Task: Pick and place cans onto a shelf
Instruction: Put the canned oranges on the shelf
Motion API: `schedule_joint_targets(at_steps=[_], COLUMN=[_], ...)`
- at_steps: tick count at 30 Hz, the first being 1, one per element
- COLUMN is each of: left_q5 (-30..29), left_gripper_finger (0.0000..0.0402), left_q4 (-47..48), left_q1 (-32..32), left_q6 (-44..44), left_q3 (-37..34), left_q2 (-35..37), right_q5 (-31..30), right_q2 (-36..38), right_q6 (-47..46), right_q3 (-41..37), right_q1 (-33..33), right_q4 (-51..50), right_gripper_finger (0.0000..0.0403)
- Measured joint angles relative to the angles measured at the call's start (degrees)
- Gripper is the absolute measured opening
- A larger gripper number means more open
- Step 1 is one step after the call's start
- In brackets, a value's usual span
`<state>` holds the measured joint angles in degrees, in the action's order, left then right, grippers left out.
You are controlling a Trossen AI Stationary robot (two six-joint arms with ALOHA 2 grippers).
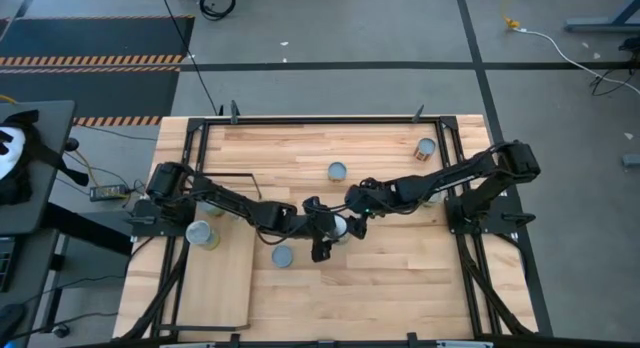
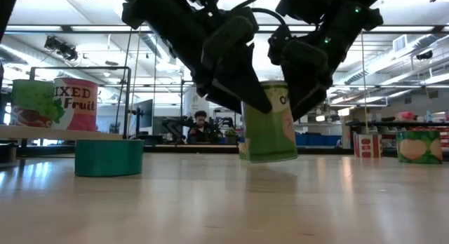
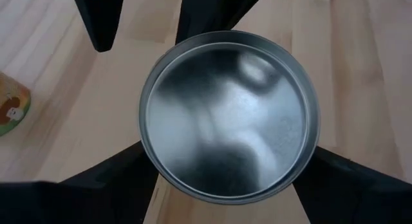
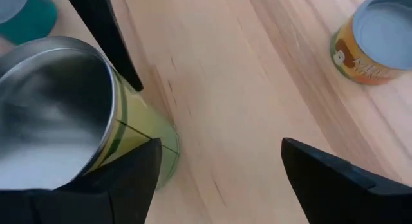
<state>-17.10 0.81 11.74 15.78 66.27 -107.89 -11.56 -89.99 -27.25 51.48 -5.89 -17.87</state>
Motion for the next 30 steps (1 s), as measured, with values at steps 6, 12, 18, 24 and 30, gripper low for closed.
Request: schedule_joint_targets(at_steps=[6, 12, 18, 24, 30], left_q5=[0.6, 0.5, 0.9, 2.1, 2.0], left_gripper_finger=[0.0315, 0.0293, 0.0325, 0.0352, 0.0353], left_q4=[1.1, 1.2, 2.1, 2.6, 2.5], left_q1=[-0.8, -0.7, -0.6, -0.7, -0.8], left_q6=[0.3, -0.7, 0.1, -0.6, -2.9], left_q3=[0.1, 0.1, 0.0, 1.6, 2.5], left_q2=[0.0, 0.0, 0.1, 0.1, 0.1], right_q5=[2.8, 3.5, 5.6, 5.5, 5.3], right_q2=[1.3, 1.2, 1.1, 1.2, 1.2], right_q6=[1.5, 1.9, 2.1, 2.6, 3.2], right_q3=[0.0, -0.1, -0.2, -0.1, -0.1], right_q1=[-0.1, 0.0, 0.0, 0.0, 0.1], right_q4=[-4.4, -3.2, -0.9, 1.5, 3.3], right_gripper_finger=[0.0326, 0.0326, 0.0326, 0.0326, 0.0326])
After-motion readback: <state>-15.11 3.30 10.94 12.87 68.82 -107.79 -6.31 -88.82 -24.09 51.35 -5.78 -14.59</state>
